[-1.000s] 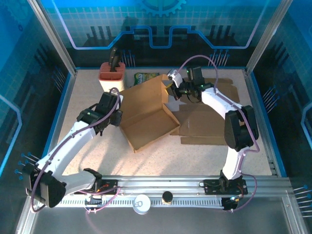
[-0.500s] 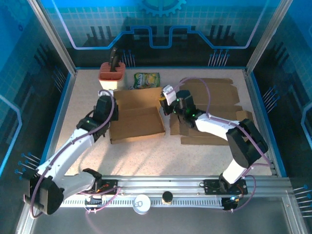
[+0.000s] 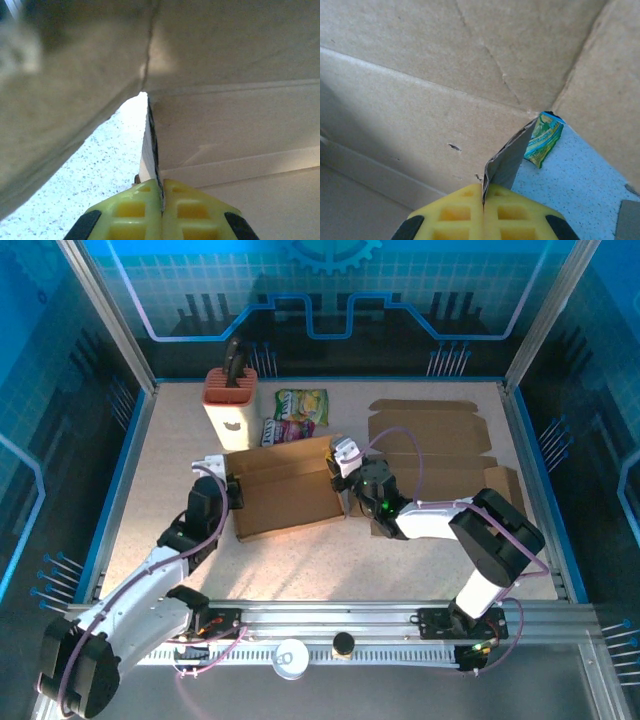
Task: Fold the paper box
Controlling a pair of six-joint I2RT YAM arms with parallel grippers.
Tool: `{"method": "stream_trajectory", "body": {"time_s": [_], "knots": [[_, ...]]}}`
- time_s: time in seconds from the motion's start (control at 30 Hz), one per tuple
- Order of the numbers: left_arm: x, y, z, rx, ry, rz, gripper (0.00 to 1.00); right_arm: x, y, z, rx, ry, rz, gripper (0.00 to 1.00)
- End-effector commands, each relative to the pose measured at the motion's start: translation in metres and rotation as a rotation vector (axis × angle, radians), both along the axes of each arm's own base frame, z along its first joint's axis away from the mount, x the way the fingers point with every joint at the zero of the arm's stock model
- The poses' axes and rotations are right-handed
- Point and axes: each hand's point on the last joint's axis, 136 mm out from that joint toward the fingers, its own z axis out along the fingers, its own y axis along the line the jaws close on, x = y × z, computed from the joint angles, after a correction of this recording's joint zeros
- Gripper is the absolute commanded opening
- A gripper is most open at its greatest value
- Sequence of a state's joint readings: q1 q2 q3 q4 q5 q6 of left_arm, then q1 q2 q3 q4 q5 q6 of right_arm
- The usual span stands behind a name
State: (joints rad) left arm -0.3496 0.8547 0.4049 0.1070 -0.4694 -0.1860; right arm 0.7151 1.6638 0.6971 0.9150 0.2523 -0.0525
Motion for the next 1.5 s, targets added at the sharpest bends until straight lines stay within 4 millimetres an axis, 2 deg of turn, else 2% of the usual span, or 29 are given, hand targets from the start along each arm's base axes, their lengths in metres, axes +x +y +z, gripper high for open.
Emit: {"method": "stream_trajectory", "body": {"time_s": [0.0,0.17,0.4,0.67,0.83,1.0,1.17,1.27,1.47], "knots": [[0.002,-0.026,0.018,-0.131,-0.104,-0.11,0.0,-0.016,0.023,0.011,0.013,-0.054,0.087,0.0],[-0.005,-0.027,-0.002,-0.201,-0.035,-0.087,0.0,-0.016,0.016,-0.002,-0.012,-0.028,0.059,0.0],[-0.015,-0.025,-0.025,-0.251,-0.027,-0.068,0.0,-0.021,0.004,-0.015,-0.029,-0.001,0.028,0.0],[-0.024,-0.024,-0.041,-0.267,-0.019,-0.056,0.0,-0.026,-0.006,-0.021,-0.032,0.029,0.006,0.04],[-0.031,-0.023,-0.044,-0.264,-0.009,-0.033,0.0,-0.033,-0.009,-0.023,-0.017,0.061,0.012,0.06],[-0.036,-0.017,-0.053,-0.265,0.031,0.01,0.0,-0.035,-0.006,-0.027,-0.016,0.108,0.025,0.11],[-0.038,-0.013,-0.059,-0.265,0.059,0.039,0.0,-0.037,-0.013,-0.029,-0.003,0.139,-0.002,0.2],[-0.039,-0.011,-0.06,-0.261,0.069,0.06,0.0,-0.043,-0.017,-0.024,0.011,0.151,0.003,0.23],[-0.039,-0.009,-0.064,-0.258,0.076,0.081,0.0,-0.06,-0.017,-0.009,0.072,0.228,0.042,0.4]]}}
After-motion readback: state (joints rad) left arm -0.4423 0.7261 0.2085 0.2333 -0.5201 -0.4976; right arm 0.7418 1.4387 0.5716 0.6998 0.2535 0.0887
